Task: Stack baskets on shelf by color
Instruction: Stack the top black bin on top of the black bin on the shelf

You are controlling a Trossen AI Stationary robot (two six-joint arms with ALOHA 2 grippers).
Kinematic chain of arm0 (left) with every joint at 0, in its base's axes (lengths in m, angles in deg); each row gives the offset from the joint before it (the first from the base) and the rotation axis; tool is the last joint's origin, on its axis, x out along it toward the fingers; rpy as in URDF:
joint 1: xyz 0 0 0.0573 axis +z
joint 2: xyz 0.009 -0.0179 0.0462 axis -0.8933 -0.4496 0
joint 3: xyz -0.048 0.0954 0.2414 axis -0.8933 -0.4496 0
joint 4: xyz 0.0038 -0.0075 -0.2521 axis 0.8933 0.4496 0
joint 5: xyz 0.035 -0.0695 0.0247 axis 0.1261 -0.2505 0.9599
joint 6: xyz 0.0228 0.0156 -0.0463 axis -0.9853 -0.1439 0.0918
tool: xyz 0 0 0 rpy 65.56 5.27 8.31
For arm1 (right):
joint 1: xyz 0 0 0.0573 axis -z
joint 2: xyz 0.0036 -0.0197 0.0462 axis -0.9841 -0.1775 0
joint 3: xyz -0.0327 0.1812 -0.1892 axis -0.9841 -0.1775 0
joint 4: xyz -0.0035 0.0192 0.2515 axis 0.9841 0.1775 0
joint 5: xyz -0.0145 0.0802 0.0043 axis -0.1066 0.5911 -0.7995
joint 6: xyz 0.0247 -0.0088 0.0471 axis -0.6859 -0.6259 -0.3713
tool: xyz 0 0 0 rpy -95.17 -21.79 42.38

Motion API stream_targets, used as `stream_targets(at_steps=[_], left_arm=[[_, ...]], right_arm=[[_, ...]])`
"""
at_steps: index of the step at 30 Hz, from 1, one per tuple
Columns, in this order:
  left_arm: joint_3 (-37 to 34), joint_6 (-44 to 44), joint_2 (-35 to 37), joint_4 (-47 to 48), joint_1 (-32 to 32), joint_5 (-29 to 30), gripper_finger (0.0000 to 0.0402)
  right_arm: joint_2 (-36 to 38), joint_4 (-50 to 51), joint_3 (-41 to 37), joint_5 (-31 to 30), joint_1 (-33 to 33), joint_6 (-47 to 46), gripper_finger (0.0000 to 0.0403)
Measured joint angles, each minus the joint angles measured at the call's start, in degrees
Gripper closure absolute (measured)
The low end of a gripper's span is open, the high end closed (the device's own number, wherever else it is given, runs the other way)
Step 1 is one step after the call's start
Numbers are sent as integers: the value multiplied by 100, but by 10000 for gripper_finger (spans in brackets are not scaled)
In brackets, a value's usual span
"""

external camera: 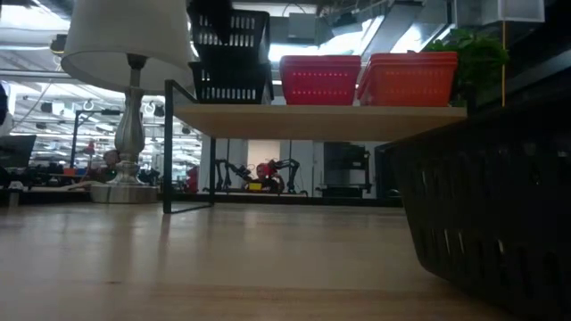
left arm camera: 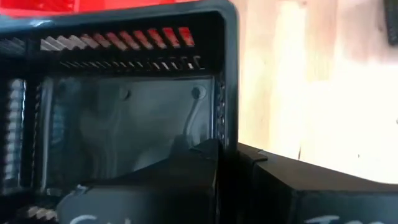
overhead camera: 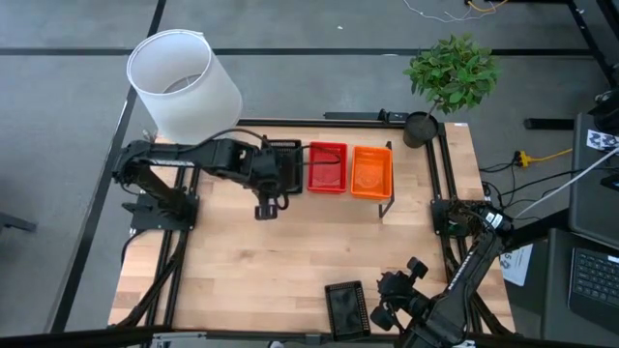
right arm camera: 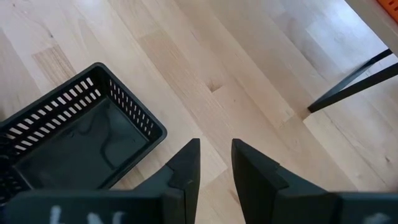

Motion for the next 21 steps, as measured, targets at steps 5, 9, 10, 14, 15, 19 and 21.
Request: stream_targets(at_steps=[5,9,10,14,15,19,21], left_arm=[[0,-212,-36,-6,156,-268,401],[-5,-252,-115,-20,263,-278,402],[-2,-289,-137,-54,276,-268,402],[0,-281,-207,-131,296,-242,401],[2,-282,-227,-156,296,-243,400],[1,-281,-269,-90,296,-233,378],[-2,-263,-304,-54,296,-229,361]], right_arm=[[0,-30,0,54,0,-1,312],[0,-55,0,93,-3,-1,312],[0,-63,0,93,-7,-1,312],[0,-92,0,93,-17,-1,312],[0,-92,0,95,-20,-1,312],[0,-91,0,95,-22,0,312],[0,-91,0,95,-22,-1,312]])
